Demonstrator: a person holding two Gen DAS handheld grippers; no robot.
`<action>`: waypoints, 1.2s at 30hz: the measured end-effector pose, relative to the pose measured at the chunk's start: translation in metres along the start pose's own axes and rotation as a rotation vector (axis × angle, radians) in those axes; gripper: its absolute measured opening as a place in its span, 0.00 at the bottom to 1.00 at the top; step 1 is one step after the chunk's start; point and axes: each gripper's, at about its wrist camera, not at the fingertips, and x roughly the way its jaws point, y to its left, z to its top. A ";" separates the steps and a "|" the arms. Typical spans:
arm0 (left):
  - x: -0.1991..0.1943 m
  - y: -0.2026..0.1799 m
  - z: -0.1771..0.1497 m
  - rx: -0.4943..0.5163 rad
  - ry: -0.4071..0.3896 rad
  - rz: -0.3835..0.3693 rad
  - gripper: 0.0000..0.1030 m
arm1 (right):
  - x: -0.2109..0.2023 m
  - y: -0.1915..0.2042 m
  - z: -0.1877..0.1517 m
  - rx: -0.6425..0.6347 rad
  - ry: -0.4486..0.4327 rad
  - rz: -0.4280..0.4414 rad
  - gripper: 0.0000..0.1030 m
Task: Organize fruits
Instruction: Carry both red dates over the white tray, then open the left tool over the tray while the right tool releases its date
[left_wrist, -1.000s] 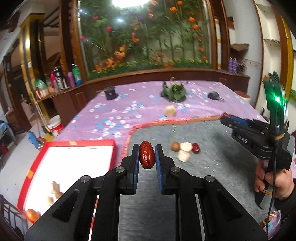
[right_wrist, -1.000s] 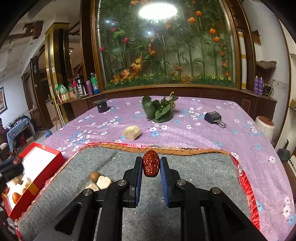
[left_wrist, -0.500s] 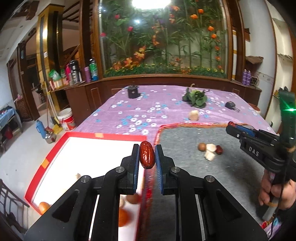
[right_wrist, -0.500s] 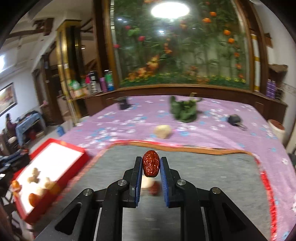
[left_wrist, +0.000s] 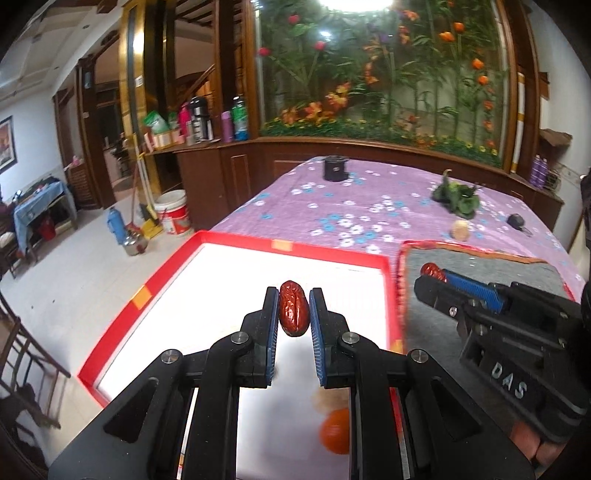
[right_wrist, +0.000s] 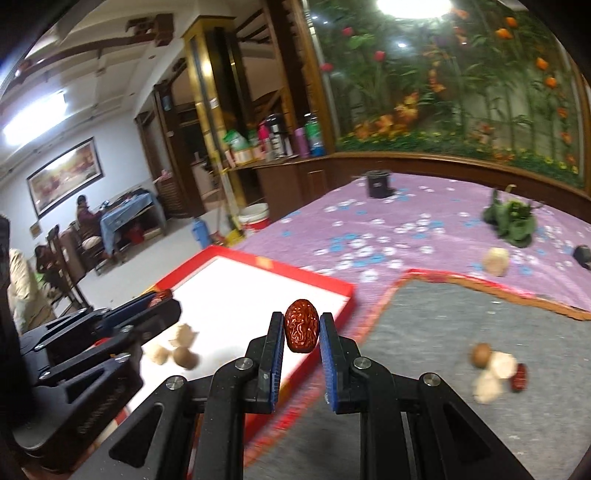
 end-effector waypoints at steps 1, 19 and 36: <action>0.002 0.004 0.000 -0.007 0.003 0.008 0.15 | 0.005 0.007 0.000 -0.003 0.005 0.014 0.18; 0.038 0.027 -0.010 -0.020 0.077 0.084 0.15 | 0.056 0.000 -0.012 0.143 0.180 0.182 0.18; 0.045 0.029 -0.016 -0.027 0.118 0.133 0.17 | 0.065 0.010 -0.013 0.094 0.217 0.149 0.39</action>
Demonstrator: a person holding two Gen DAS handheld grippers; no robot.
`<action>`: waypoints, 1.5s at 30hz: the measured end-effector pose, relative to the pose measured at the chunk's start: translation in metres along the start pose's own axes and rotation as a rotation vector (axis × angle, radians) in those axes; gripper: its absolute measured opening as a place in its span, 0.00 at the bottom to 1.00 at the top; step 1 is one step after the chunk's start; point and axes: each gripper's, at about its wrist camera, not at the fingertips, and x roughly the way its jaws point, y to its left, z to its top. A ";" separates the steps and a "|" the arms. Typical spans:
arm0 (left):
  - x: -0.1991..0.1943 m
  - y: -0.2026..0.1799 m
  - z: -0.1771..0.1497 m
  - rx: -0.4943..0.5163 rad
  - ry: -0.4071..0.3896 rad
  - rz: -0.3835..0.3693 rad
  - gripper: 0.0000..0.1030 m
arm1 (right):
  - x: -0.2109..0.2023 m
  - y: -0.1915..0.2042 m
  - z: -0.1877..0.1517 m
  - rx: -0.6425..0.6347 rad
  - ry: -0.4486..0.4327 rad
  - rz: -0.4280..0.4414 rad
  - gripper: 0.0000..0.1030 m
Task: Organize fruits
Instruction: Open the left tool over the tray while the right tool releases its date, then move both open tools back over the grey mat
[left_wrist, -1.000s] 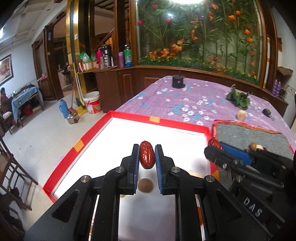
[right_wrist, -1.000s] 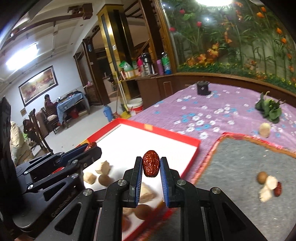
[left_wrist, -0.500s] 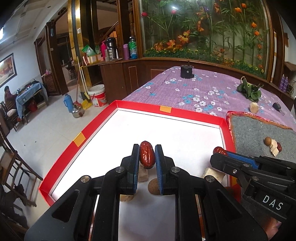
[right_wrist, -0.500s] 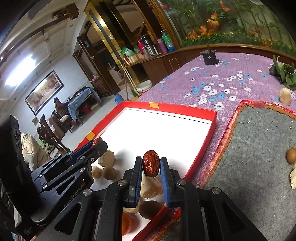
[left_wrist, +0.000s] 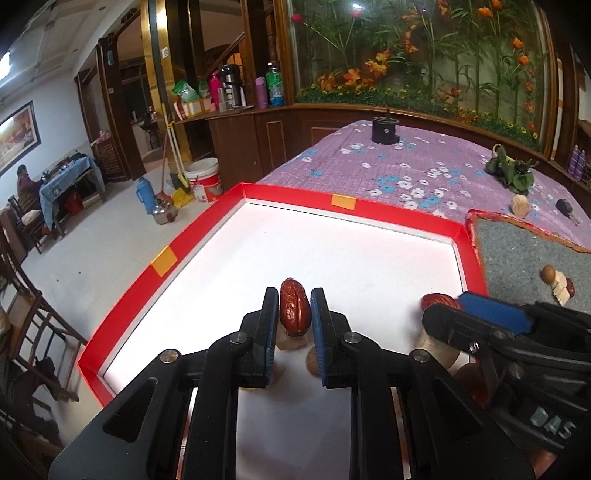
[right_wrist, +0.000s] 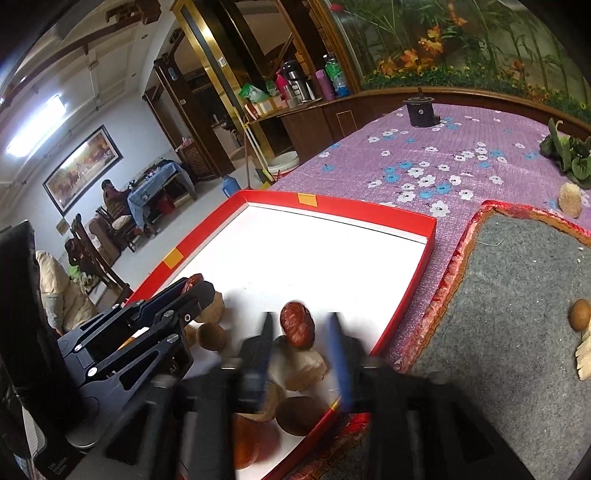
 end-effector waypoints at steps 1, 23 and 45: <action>0.000 0.000 -0.001 -0.002 -0.002 -0.001 0.19 | -0.001 0.001 0.000 -0.004 -0.007 0.001 0.42; -0.040 -0.061 0.065 0.098 -0.077 -0.233 0.60 | -0.130 -0.101 0.035 0.067 -0.260 0.134 0.43; 0.030 -0.233 0.073 0.531 0.234 -0.362 0.59 | -0.128 -0.288 0.007 0.494 -0.242 -0.052 0.41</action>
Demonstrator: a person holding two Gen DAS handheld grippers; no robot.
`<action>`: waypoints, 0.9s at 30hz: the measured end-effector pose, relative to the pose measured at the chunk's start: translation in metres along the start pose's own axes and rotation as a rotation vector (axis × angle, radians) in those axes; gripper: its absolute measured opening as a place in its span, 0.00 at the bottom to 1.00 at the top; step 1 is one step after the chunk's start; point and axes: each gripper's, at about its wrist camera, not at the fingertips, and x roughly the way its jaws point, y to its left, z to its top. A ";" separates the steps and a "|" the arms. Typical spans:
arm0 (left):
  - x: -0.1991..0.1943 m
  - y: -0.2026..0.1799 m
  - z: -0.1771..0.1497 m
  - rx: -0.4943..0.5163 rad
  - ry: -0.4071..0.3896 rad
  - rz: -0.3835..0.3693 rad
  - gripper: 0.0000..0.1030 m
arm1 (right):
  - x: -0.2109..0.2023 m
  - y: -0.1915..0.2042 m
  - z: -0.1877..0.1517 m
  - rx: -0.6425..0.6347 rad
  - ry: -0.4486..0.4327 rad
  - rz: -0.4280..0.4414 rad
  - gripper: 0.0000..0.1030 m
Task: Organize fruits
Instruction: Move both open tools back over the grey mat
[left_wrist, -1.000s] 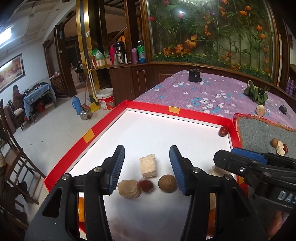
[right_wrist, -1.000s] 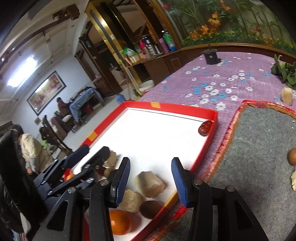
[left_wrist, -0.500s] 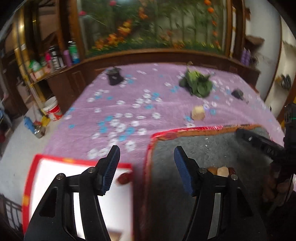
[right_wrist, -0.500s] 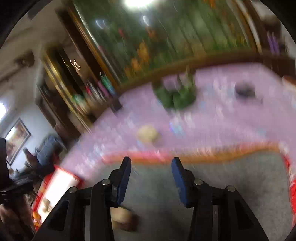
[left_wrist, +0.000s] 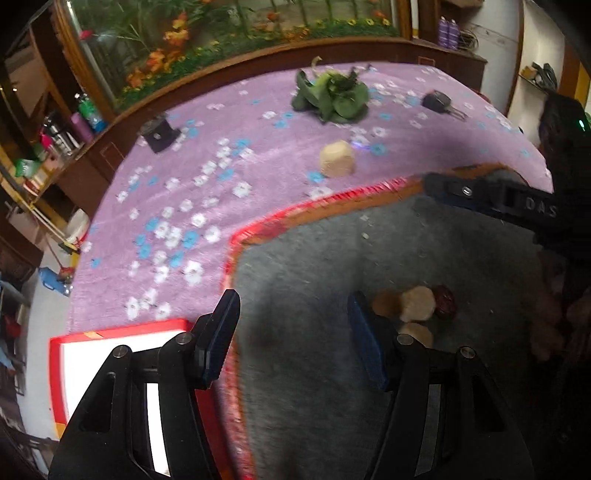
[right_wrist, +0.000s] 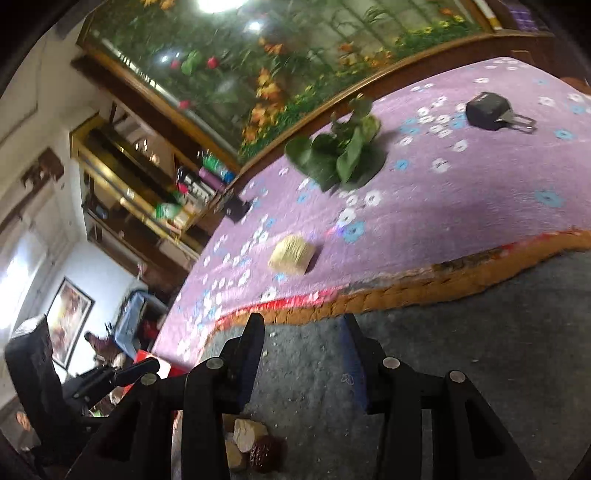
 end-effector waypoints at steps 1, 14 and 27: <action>0.002 -0.003 -0.002 -0.004 0.010 -0.016 0.59 | 0.001 -0.002 0.001 0.010 0.005 0.010 0.41; -0.026 -0.013 -0.027 -0.059 -0.240 0.006 0.59 | -0.006 -0.001 0.000 -0.008 -0.019 -0.019 0.40; -0.186 -0.023 -0.124 -0.182 -0.376 -0.021 0.59 | -0.099 0.073 -0.012 -0.112 -0.226 -0.151 0.39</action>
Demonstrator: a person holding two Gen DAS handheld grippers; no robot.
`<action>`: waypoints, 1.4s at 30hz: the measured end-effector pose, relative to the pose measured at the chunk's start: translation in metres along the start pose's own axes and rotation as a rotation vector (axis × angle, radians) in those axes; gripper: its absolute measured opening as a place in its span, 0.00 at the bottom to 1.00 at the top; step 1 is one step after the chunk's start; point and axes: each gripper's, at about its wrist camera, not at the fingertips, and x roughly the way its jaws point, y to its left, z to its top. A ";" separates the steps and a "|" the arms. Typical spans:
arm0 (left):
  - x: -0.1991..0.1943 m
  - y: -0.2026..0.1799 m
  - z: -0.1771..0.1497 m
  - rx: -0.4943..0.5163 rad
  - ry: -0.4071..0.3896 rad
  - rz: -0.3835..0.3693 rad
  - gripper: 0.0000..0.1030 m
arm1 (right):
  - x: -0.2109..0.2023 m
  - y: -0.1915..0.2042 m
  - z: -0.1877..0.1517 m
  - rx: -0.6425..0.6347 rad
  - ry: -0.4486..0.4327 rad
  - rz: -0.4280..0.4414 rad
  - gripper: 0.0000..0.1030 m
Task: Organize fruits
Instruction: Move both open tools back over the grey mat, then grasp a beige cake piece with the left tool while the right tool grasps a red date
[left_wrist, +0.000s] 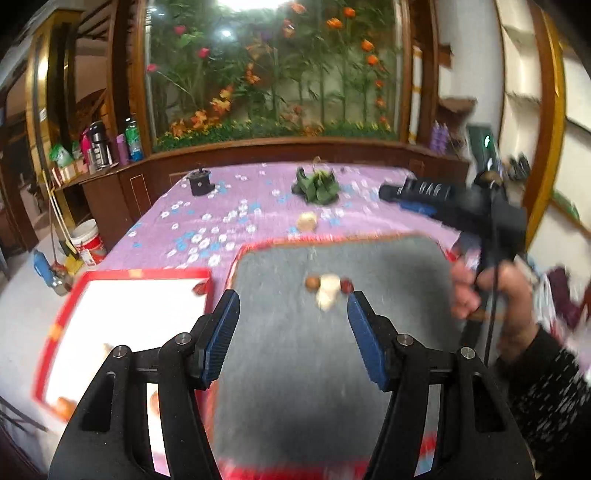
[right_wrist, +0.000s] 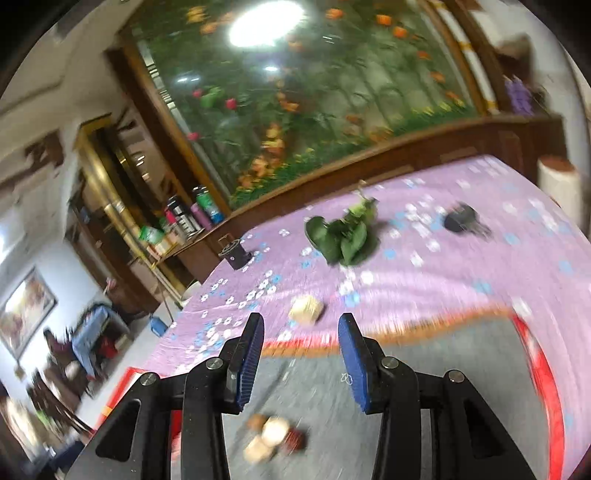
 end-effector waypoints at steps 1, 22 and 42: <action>-0.010 0.001 -0.002 -0.001 0.000 0.014 0.59 | -0.015 0.005 -0.003 0.002 0.006 0.011 0.39; -0.129 -0.004 -0.102 -0.114 -0.002 -0.011 0.59 | -0.264 0.061 -0.102 -0.020 -0.120 -0.047 0.41; -0.024 0.004 -0.089 -0.084 0.142 0.043 0.59 | 0.019 0.033 -0.072 -0.152 0.382 -0.103 0.41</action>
